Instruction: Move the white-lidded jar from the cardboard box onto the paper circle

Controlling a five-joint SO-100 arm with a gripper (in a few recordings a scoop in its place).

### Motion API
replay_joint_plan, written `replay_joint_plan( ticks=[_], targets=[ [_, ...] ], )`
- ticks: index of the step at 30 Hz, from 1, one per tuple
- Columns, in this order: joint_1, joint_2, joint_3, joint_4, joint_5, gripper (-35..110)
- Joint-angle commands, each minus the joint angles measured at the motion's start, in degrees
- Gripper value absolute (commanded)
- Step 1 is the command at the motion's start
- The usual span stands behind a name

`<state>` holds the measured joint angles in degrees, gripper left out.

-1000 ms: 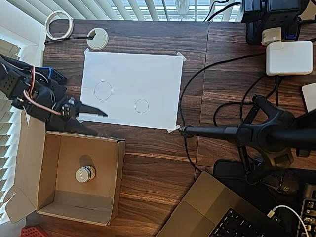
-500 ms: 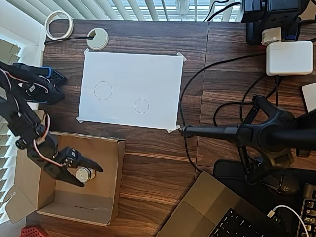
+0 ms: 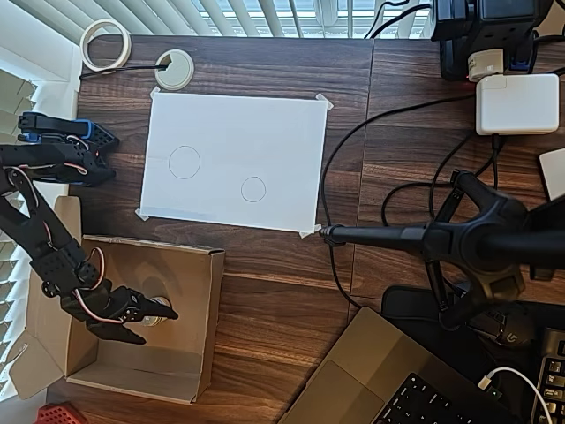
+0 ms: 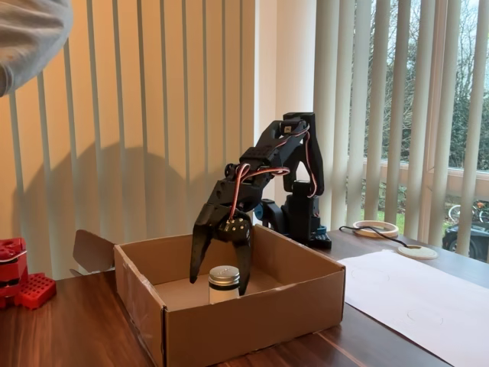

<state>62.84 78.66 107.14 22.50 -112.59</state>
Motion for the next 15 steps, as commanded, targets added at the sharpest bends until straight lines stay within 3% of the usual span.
replay_joint_plan(
  ticks=[1,15],
  targets=[
    [0.97,1.41,-4.83,2.37,-0.97,41],
    [0.62,-0.35,-5.19,5.27,-1.05,39]
  ],
)
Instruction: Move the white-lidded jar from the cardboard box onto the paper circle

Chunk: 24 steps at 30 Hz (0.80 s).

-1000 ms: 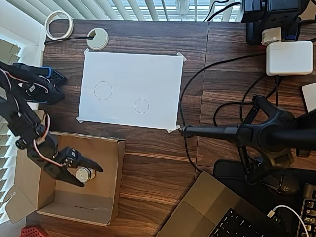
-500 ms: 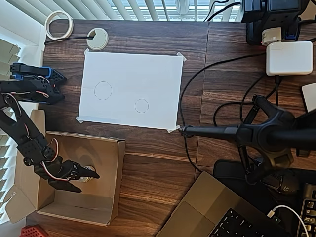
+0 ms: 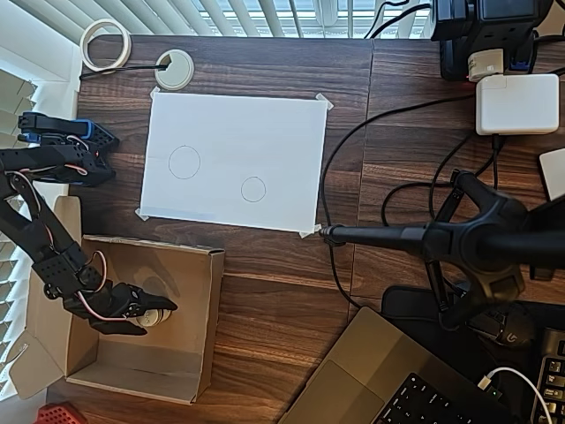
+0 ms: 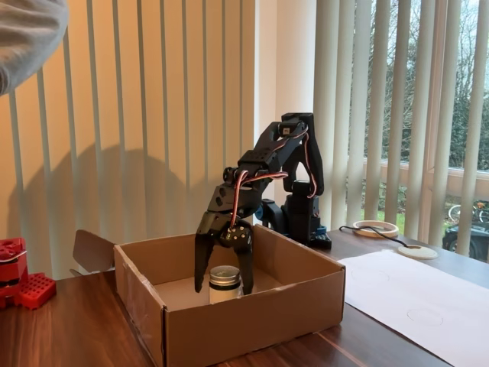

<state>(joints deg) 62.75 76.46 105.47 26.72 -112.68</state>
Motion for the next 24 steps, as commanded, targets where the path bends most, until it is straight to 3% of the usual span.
replay_joint_plan(
  ticks=[1,24],
  targets=[
    [0.70,1.85,-3.52,1.14,-0.97,39],
    [-1.41,1.05,-2.81,1.32,-0.26,27]
  ],
)
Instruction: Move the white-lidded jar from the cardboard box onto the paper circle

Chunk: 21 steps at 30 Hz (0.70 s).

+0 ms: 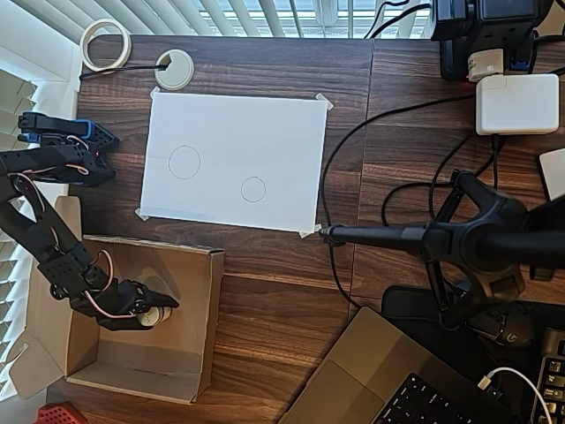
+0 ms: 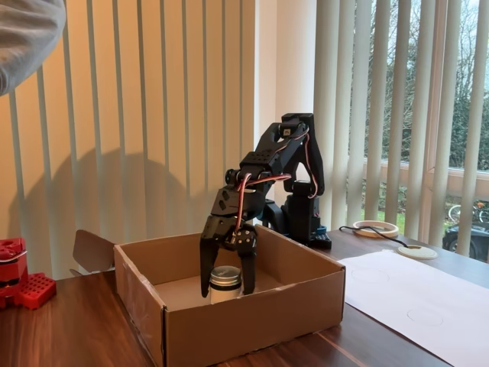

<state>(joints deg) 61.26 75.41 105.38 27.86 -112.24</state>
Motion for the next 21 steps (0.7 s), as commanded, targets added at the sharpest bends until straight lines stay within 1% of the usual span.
replay_joint_plan(
  ticks=[1,12,18,21],
  targets=[
    [0.09,2.11,-2.64,0.18,-0.97,26],
    [-0.26,2.99,-3.08,-0.09,-1.05,9],
    [-2.20,8.96,-4.83,-2.64,1.41,6],
    [-2.72,11.69,-7.21,-2.72,0.26,7]
  ],
)
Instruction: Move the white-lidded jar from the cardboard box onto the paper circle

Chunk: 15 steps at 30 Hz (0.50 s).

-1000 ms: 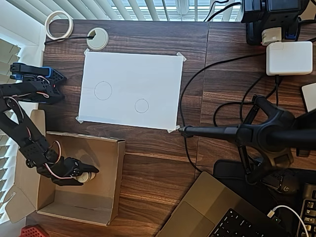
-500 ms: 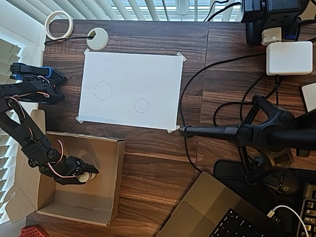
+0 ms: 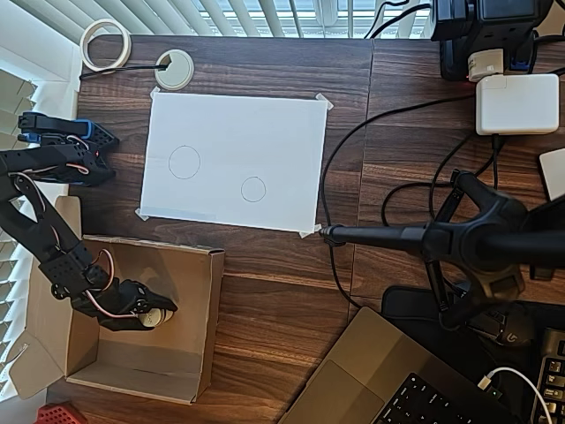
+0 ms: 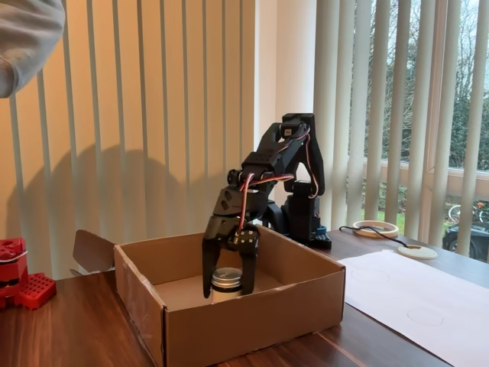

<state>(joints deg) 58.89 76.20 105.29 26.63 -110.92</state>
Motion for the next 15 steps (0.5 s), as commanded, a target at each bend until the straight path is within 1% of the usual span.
replay_joint_plan(
  ticks=[1,4,6,11,15],
  targets=[
    [-0.53,11.87,-7.82,-1.49,-1.76,7],
    [-1.49,15.29,-8.96,-1.41,-2.46,6],
    [-2.37,17.93,-9.67,-0.44,-1.93,2],
    [-5.80,24.70,-12.04,5.01,-1.49,2],
    [-11.07,31.03,-12.39,10.46,0.70,2]
  ],
)
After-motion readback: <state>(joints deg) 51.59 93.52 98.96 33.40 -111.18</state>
